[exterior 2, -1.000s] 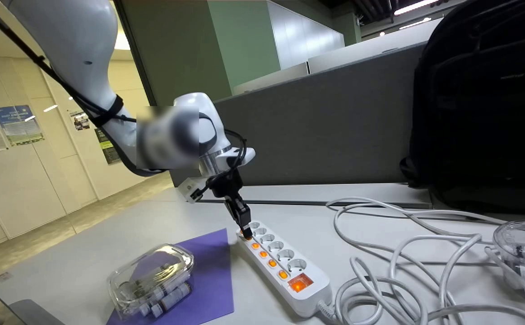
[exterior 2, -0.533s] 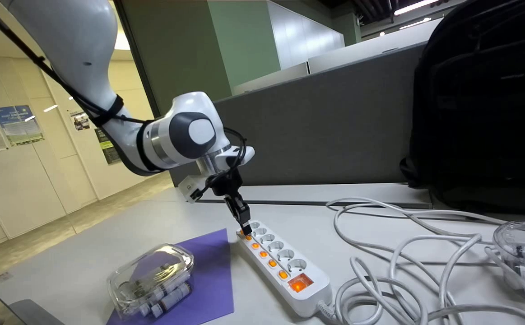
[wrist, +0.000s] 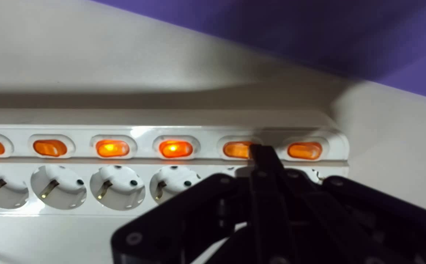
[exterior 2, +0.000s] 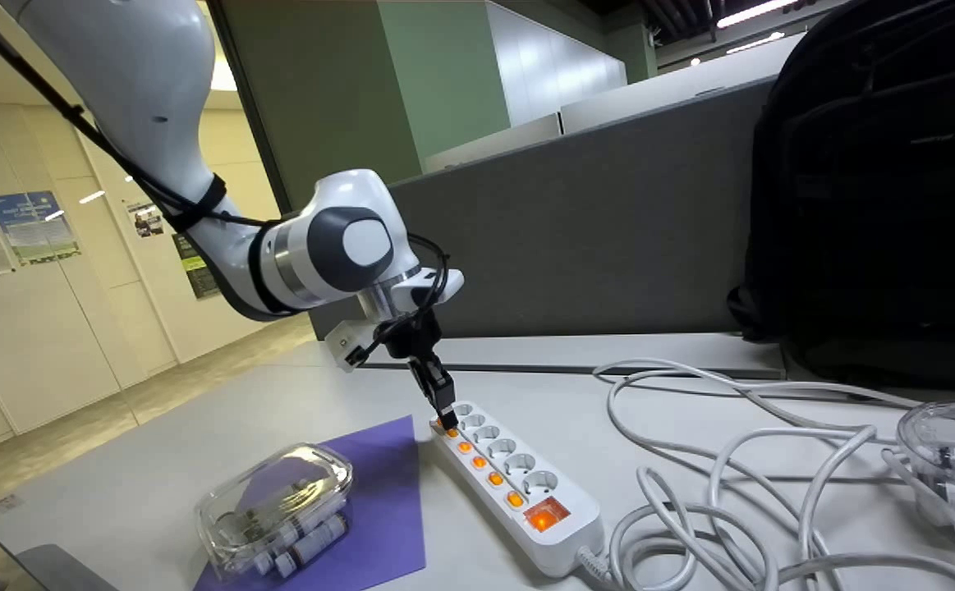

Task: Turn on the third and second switches from the right

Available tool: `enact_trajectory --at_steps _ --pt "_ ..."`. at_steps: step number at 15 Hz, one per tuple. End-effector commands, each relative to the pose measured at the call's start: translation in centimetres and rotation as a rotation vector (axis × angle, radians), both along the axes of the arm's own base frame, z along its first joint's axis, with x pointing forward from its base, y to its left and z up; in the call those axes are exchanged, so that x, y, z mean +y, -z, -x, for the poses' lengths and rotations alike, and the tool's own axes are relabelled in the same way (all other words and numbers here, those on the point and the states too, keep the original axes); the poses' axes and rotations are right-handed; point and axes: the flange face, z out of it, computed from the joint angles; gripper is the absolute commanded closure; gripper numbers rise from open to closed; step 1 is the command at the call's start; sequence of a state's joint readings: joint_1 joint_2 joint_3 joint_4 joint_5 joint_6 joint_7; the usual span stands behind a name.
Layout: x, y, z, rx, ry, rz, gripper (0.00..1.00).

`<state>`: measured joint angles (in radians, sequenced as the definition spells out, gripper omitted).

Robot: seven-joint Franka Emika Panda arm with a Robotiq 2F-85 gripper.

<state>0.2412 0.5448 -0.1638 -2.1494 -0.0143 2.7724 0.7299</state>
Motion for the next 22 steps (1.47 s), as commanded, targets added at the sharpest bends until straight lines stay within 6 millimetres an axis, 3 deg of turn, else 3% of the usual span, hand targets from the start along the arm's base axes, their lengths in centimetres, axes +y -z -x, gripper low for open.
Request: enact_trajectory --at_steps 1,12,18,22 --pt "-0.3 0.8 0.2 0.012 0.025 0.004 1.0" --pt "-1.6 4.1 1.4 0.058 0.039 0.056 1.0" --pt "-1.2 6.0 2.6 0.09 0.028 0.121 1.0" --pt "-0.3 4.8 2.4 0.098 0.027 0.108 1.0"
